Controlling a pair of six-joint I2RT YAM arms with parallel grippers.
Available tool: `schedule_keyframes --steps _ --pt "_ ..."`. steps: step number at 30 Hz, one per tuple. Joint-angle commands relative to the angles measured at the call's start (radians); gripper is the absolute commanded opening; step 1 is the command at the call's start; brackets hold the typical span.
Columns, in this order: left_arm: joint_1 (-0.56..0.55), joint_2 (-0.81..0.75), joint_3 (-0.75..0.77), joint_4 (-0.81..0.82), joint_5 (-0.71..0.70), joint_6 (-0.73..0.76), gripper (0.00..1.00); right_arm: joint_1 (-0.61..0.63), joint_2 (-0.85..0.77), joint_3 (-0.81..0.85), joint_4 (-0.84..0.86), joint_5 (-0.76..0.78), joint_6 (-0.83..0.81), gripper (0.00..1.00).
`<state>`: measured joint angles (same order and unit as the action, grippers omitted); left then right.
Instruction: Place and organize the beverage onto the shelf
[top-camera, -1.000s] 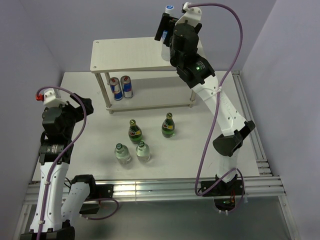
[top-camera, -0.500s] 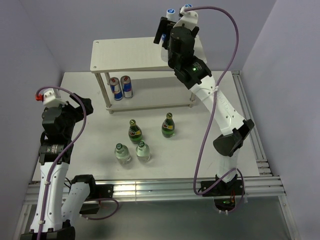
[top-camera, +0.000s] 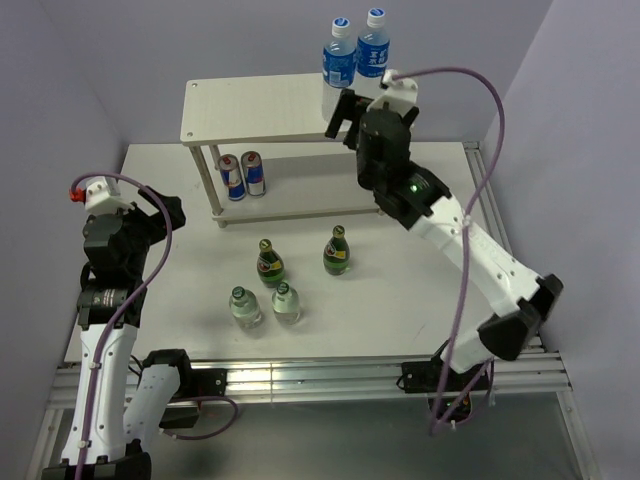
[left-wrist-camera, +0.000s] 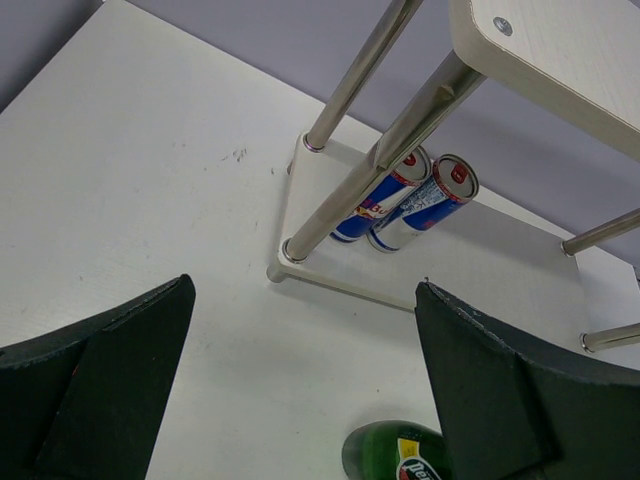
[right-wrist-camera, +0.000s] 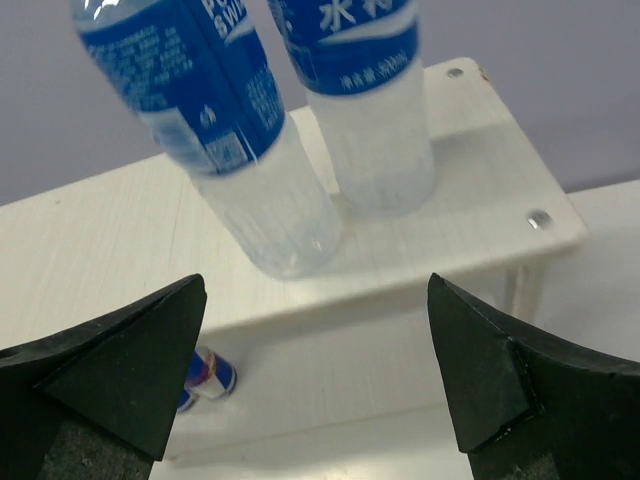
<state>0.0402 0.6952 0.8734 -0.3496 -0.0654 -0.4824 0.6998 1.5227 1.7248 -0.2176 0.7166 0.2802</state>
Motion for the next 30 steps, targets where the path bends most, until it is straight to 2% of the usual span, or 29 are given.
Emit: schedule_keyframes --steps 1,3,7,10,13,20,30 --pt "0.009 -0.011 0.004 0.014 0.003 0.022 0.99 0.108 -0.179 -0.132 0.087 0.162 0.017 0.98" --pt "0.009 -0.010 0.003 0.015 0.004 0.022 0.99 0.170 -0.283 -0.279 0.095 0.234 0.037 0.98" --pt "0.009 -0.005 0.004 0.017 0.013 0.021 0.99 0.315 -0.423 -0.599 0.028 0.222 0.241 0.98" --pt "0.009 -0.005 0.004 0.018 0.022 0.019 0.99 0.374 -0.438 -0.799 0.063 0.161 0.307 0.98" --pt "0.009 -0.008 0.003 0.018 0.024 0.019 0.99 0.386 -0.385 -0.885 0.032 0.141 0.412 0.99" --pt "0.009 -0.008 0.001 0.017 0.019 0.019 0.99 0.369 -0.182 -0.854 0.061 0.179 0.444 1.00" --pt "0.007 -0.003 0.001 0.018 0.022 0.021 0.99 0.293 -0.016 -0.785 0.040 0.211 0.516 1.00"
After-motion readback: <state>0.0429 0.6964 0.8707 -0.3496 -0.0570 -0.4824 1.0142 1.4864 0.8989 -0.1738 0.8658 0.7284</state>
